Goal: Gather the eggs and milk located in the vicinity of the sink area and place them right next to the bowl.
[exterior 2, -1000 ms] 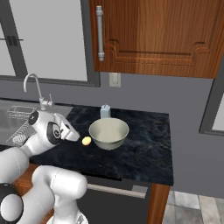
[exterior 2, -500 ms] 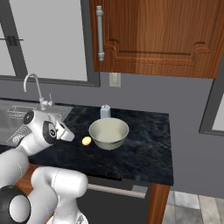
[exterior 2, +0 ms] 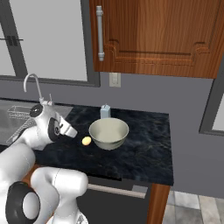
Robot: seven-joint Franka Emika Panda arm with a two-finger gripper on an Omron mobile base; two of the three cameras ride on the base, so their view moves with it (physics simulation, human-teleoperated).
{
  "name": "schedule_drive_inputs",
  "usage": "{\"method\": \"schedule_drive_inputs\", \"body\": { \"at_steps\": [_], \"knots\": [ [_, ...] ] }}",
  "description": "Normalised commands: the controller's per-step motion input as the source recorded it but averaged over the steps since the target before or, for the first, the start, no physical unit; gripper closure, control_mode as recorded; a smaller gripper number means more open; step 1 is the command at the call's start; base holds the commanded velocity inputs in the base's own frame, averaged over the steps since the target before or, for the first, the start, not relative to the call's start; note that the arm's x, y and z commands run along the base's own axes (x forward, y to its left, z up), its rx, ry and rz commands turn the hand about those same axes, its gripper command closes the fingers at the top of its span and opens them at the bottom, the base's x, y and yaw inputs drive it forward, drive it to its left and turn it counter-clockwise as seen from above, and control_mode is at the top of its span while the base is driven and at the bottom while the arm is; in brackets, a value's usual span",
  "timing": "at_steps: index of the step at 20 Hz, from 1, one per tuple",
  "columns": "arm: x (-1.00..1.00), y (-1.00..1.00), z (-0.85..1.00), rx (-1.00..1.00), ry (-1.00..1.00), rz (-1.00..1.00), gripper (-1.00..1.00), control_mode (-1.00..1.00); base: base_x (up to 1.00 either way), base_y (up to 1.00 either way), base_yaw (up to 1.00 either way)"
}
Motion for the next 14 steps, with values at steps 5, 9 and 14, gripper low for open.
{"method": "schedule_drive_inputs", "body": {
  "at_steps": [5, 9, 14],
  "knots": [
    [0.00, 0.07, 0.00, 0.00, 0.10, 0.31, -1.00, -1.00, 0.00, 0.00, 0.00],
    [0.00, 0.18, 0.00, 0.00, 0.10, 0.34, -1.00, -1.00, 0.00, 0.00, 0.00],
    [0.02, 0.25, 0.00, 0.00, 0.10, 0.29, -1.00, -1.00, 0.00, 0.00, 0.00]
  ]
}}
